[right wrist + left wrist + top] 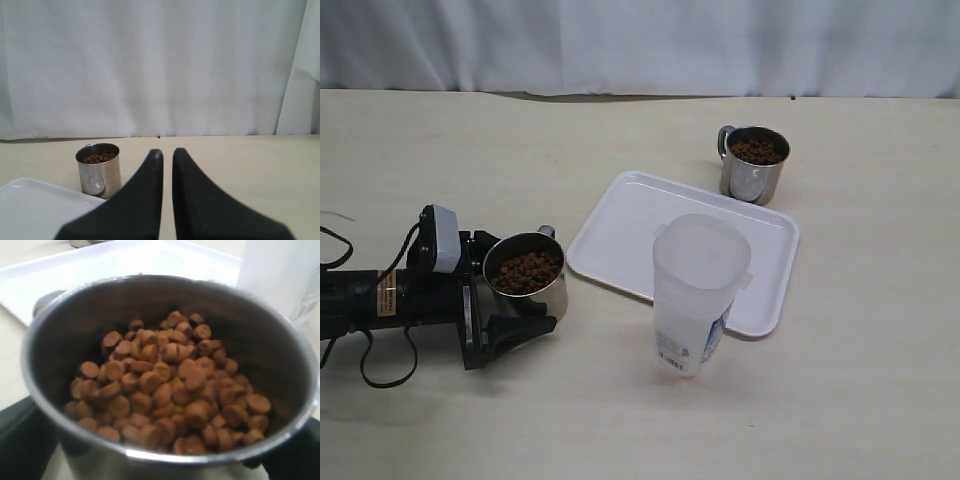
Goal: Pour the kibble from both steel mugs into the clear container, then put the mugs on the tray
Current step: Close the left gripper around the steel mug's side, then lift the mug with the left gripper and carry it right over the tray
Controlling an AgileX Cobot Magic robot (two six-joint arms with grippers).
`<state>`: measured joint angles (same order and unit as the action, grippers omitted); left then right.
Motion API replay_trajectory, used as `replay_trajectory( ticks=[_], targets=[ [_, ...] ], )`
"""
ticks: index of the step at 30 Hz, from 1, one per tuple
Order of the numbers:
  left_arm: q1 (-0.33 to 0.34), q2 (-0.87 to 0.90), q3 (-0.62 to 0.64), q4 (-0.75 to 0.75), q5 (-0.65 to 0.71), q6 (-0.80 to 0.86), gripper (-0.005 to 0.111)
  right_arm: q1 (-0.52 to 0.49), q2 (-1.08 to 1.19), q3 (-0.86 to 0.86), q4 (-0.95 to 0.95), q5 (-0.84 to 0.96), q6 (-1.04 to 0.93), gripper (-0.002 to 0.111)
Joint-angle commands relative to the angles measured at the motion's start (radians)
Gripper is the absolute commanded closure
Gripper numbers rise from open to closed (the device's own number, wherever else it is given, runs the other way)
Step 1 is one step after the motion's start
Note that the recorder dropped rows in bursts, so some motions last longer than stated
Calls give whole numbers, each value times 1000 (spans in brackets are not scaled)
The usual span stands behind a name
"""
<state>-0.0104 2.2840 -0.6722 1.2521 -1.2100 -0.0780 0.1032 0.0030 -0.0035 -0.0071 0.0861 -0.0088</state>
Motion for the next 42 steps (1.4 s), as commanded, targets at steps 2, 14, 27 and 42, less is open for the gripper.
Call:
replay_trajectory(
  ticks=[2, 14, 27, 42],
  targets=[
    [-1, 1, -4, 6, -11, -7, 19, 5, -3, 3, 0, -7, 0, 103],
    [-1, 1, -5, -86, -11, -55, 19, 5, -3, 3, 0, -7, 0, 103],
    [-1, 1, -5, -80, -11, -84, 19, 5, -3, 3, 0, -7, 0, 103],
    [-1, -7, -16, -95, -11, -89, 19, 5, -3, 3, 0, -7, 0, 103]
  ],
)
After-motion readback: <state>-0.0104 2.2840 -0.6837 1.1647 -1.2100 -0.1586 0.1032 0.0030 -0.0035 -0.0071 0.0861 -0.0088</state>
